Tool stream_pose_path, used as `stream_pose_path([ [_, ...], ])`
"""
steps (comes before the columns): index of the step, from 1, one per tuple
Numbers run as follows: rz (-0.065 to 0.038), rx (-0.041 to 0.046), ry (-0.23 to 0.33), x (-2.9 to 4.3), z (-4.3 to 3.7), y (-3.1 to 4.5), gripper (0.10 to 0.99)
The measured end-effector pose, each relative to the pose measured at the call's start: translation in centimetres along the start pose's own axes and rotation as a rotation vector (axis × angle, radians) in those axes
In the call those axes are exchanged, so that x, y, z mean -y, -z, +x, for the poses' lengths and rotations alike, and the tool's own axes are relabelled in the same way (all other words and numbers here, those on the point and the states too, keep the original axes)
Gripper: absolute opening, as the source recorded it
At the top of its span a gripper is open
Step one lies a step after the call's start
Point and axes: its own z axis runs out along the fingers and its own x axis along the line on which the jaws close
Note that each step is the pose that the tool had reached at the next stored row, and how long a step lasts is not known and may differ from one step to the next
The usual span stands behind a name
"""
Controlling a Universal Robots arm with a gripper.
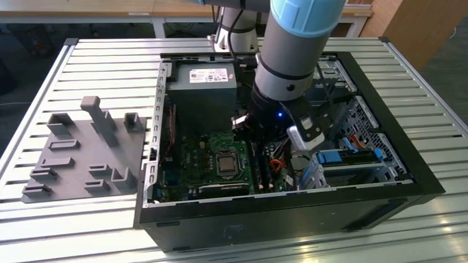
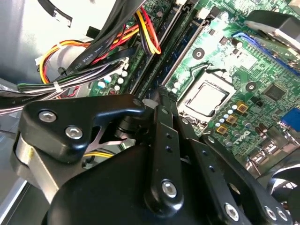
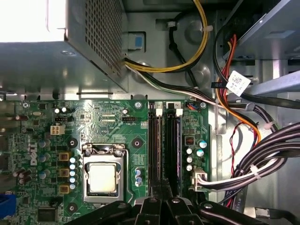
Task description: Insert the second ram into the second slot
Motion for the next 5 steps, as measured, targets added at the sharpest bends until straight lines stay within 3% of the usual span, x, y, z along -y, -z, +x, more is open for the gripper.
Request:
stream_pose_path([
  [5, 0.000, 0.0000, 0.000, -0.01, 0.01, 0.14, 0.102],
])
